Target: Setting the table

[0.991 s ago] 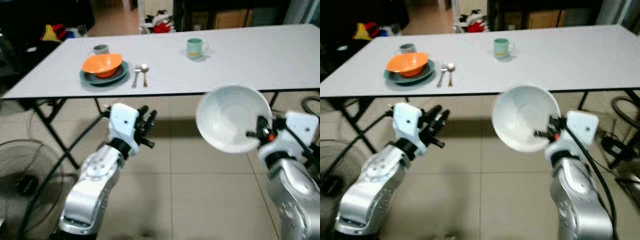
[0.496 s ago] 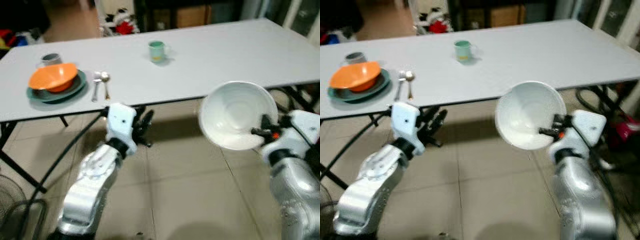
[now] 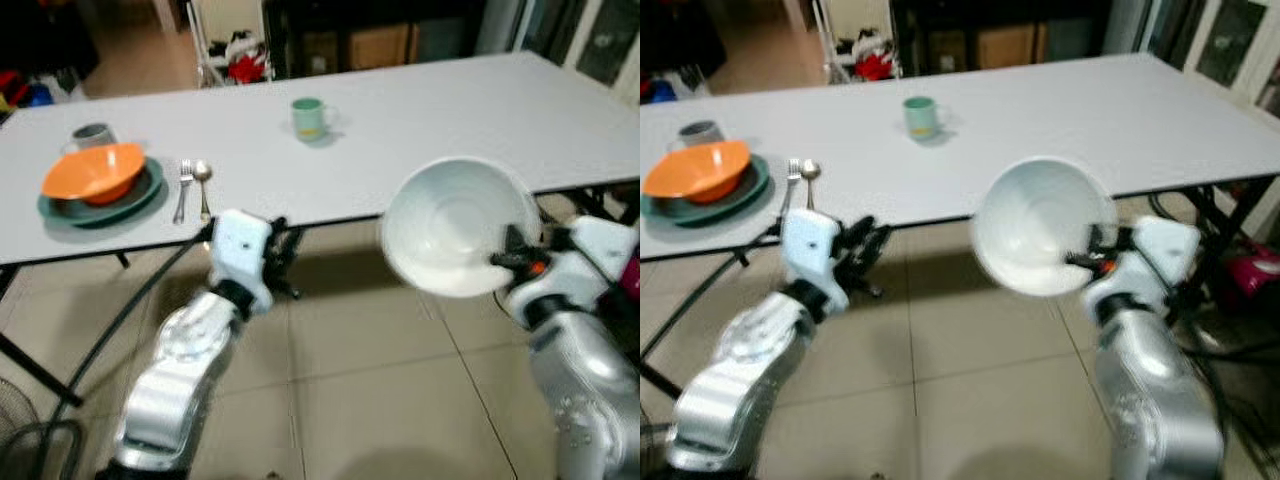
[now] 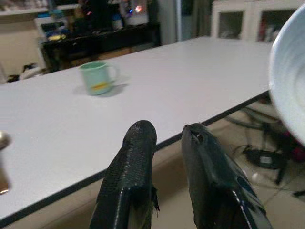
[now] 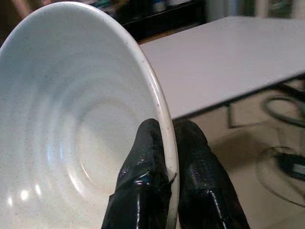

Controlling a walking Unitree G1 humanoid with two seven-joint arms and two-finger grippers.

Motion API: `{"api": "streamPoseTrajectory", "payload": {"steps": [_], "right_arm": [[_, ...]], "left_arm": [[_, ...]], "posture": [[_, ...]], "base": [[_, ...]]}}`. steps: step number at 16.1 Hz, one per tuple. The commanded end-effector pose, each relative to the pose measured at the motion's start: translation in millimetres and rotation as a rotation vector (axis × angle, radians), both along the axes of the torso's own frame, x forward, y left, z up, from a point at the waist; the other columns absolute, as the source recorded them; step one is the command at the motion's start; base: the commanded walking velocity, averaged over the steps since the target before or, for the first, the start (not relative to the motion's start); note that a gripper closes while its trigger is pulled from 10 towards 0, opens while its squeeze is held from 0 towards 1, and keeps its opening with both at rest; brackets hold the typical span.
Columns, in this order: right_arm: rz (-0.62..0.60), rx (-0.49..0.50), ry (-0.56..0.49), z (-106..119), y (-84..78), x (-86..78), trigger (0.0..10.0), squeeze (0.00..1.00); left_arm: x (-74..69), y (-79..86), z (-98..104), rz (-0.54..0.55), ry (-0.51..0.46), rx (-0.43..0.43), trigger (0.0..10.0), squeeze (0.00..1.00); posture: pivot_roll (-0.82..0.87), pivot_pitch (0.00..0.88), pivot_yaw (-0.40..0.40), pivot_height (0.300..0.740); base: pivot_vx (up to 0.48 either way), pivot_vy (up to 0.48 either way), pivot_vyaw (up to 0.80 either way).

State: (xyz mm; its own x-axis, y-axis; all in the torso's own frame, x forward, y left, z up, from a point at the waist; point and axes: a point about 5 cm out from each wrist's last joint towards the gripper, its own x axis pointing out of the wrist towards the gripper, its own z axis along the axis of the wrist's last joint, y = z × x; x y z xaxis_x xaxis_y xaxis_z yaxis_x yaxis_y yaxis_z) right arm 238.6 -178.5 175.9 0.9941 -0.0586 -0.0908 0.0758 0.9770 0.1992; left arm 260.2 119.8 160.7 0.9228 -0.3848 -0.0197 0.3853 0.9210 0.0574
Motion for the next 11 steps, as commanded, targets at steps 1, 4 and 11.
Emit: {"api": "streamPoseTrajectory", "payload": {"steps": [1, 4, 11], "right_arm": [[-0.007, -0.004, -0.039, 8.4, -2.6, -1.3, 10.0, 0.0], [-0.009, -0.005, -0.027, 7.3, -3.4, -0.2, 10.0, 0.0], [-0.02, -0.011, -0.025, 7.4, -5.0, 0.4, 10.0, 0.0]], "left_arm": [[0.6, -2.6, 3.9, -0.002, -0.015, -0.004, 10.0, 0.0], [0.9, -4.5, 4.5, -0.007, -0.014, -0.007, 10.0, 0.0], [1.7, -4.7, 5.6, -0.007, -0.015, -0.009, 10.0, 0.0]], "posture": [[0.01, 0.0, 0.069, 0.74], [0.01, 0.0, 0.068, 0.74], [0.01, 0.0, 0.073, 0.74]], "base": [[0.341, 0.0, 0.0], [0.369, 0.0, -0.27], [0.388, 0.0, -0.34]]}}
